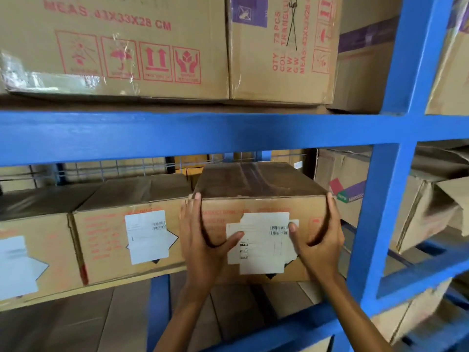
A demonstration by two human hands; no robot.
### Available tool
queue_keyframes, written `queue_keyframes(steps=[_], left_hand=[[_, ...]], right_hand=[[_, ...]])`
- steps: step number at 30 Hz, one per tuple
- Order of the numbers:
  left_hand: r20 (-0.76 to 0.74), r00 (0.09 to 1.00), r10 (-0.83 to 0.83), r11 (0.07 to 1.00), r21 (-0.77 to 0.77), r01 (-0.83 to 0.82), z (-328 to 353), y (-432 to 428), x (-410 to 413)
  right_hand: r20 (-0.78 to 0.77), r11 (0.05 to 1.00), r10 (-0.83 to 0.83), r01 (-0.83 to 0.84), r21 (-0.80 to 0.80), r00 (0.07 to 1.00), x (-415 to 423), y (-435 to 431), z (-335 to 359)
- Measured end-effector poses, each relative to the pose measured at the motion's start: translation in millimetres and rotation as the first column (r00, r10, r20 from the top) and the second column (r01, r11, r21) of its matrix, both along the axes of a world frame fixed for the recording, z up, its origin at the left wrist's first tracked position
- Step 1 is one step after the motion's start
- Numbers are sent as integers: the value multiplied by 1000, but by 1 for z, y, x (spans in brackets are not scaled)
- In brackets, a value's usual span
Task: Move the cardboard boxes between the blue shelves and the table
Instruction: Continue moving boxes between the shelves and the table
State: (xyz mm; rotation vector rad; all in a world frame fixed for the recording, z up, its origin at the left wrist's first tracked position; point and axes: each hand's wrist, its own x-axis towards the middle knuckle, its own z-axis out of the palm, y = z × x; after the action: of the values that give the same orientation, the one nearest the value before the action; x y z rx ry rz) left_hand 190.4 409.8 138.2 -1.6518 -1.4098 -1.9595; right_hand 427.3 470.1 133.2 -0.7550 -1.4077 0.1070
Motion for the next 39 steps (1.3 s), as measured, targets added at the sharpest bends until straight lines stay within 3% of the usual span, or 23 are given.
queue_keyframes(steps=[8,13,19,23,26,31,35,39], left_hand=[[-1,972,234,972,-14,-234,-10,69,-6],[-87,916,391,919,-16,-393,-20,109,-15],[-275,763,584,743,-198,-640,-59,152,-26],[-341,660,670,622,-227,-749,-66,166,-26],[-368,623,691,579,-234,-781,-67,170,-26],[-353,643,680,598,-241,-764,-80,174,-11],[-389,668,634,646,-208,-734,-93,188,-3],[-383,645,661,619,-207,-758,-95,202,-7]], right_hand=[[-17,982,162,-163,-100,987,-25,102,-6],[-28,973,210,-211,-93,977,-40,157,-14],[154,943,253,-208,-260,955,-62,212,-54],[204,942,274,-220,-254,940,-67,234,-56],[235,962,211,-159,-223,949,-70,241,-60],[338,989,-144,142,32,930,-86,240,-74],[399,987,-162,142,79,903,-110,230,-95],[454,987,-161,144,72,876,-117,245,-98]])
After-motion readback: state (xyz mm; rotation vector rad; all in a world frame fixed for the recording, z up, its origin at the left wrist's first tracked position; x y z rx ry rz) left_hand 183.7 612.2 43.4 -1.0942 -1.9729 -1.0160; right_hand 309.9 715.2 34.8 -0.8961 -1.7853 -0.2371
